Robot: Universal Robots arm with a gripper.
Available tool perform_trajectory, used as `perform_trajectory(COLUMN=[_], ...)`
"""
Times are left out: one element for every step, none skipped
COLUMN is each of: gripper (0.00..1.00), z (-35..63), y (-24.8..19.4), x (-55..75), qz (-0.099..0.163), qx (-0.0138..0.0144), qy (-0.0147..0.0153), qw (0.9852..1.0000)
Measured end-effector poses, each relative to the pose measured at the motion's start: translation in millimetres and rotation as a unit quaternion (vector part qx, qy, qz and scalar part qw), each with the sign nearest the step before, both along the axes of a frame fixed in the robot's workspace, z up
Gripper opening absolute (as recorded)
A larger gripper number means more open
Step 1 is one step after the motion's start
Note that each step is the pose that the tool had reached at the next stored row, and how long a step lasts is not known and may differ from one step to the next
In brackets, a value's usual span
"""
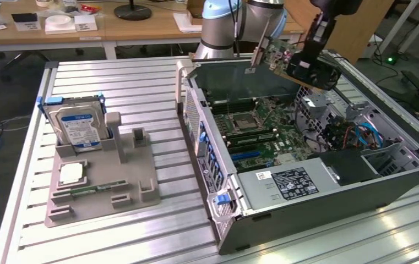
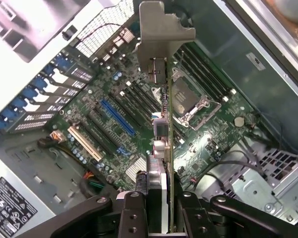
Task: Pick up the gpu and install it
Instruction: 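Insert the gpu into the slot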
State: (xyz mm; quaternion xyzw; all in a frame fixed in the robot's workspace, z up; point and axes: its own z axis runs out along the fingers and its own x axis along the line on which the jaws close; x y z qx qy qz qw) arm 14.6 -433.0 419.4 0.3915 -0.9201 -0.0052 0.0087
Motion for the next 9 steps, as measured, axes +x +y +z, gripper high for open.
perform_trajectory(gripper=[0.28,0.28,0.28,0.28,0.28,0.28,0.28,0.28,0.28], z=[0.0,0.0,0.0,0.0,-0.1,-0.1,0.0,0.0,-0.1], y=[0.0,0.0,0.0,0.0,0.0,0.0,0.0,0.0,0.0], x=[0.0,0.0,0.0,0.0,0.0,0.0,0.0,0.0,0.0], qz=[0.006,0.011,0.017,0.023,0.029,0.034,0.04,0.046,0.051], qx=[0.0,0.0001,0.0,0.0,0.0001,0.0001,0.0,0.0,0.0001], qy=[0.0,0.0,0.0,0.0,0.0,0.0,0.0,0.0,0.0], qw=[1.0,0.9999,0.9999,0.9997,0.9996,0.9994,0.9992,0.999,0.9987])
